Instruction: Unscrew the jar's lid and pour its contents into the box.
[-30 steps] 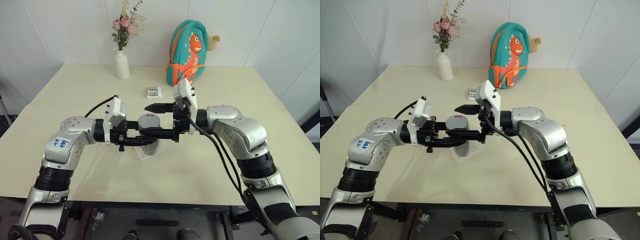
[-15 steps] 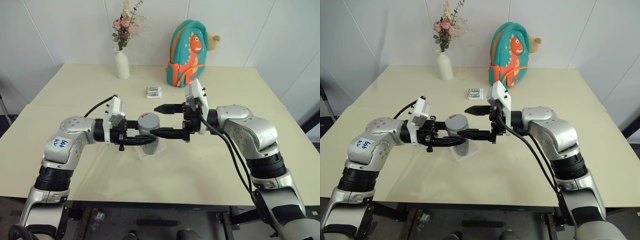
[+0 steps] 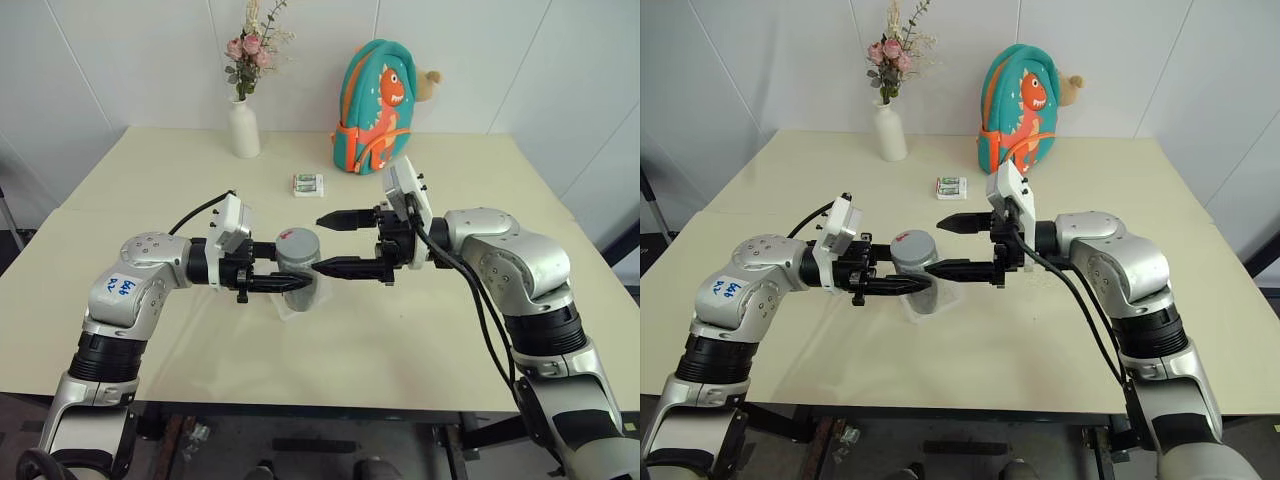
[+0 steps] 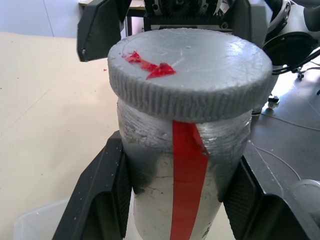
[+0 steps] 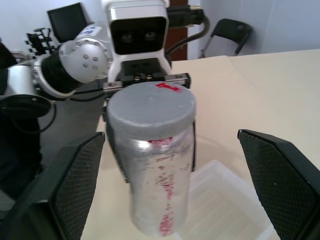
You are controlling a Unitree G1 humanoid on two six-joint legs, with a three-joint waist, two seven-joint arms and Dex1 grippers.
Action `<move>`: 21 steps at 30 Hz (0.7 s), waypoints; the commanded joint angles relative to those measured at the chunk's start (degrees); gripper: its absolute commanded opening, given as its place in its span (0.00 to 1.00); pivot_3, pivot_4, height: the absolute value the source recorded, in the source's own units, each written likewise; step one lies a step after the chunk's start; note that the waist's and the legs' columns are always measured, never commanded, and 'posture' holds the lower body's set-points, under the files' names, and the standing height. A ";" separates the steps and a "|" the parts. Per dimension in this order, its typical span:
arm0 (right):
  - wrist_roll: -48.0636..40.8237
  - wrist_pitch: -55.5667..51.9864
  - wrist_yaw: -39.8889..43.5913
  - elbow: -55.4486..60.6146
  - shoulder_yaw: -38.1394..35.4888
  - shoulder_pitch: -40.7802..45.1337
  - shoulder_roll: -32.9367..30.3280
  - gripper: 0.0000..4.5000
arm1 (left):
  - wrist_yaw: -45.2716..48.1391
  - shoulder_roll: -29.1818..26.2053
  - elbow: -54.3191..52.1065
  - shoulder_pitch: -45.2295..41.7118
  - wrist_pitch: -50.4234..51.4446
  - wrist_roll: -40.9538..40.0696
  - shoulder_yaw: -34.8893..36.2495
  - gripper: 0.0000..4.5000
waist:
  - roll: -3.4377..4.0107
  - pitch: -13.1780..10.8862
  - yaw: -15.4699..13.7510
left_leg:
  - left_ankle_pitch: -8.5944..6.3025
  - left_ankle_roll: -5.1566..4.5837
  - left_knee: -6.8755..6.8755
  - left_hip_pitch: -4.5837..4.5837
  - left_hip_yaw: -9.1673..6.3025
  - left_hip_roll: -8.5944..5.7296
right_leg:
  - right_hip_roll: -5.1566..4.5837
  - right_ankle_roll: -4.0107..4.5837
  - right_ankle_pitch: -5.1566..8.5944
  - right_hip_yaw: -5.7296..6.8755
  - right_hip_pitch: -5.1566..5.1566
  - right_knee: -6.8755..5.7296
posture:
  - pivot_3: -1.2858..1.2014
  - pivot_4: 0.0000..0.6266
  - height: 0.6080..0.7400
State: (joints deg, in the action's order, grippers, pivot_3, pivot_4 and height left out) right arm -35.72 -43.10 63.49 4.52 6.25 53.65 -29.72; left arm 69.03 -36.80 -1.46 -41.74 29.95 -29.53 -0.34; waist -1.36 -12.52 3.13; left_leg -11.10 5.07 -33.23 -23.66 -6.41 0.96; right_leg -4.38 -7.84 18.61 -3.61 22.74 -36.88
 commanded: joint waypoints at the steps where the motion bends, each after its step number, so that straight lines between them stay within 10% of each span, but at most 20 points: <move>1: -3.19 -1.66 1.06 2.91 -2.06 0.47 -0.46 0.99 | 0.61 -0.77 -1.67 0.28 -0.72 -1.10 1.19 0.46 | 0.00 0.00 0.04 | 0.00 0.00 0.00 0.00 0.00 0.00 | 0.00 0.00 0.00 0.00 0.00 0.00 | 0.52 0.24 1.00; 21: 0.67 1.80 -4.47 -0.13 0.45 2.91 9.65 0.91 | 0.39 -0.55 -1.93 -0.49 -0.16 -1.09 0.89 0.46 | 0.00 0.00 0.01 | 0.00 0.00 -0.02 -0.01 0.00 0.00 | 0.00 0.00 0.00 0.00 0.00 -0.02 | 0.52 0.24 1.00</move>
State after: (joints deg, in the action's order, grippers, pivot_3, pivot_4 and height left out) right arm -35.09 -43.16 59.24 3.88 7.20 55.50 -20.50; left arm 69.37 -36.86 -1.53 -41.72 29.98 -29.53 -0.38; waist -1.36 -12.52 3.13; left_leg -11.10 5.07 -33.25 -23.67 -6.41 0.95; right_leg -4.38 -7.84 18.61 -3.61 22.74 -36.90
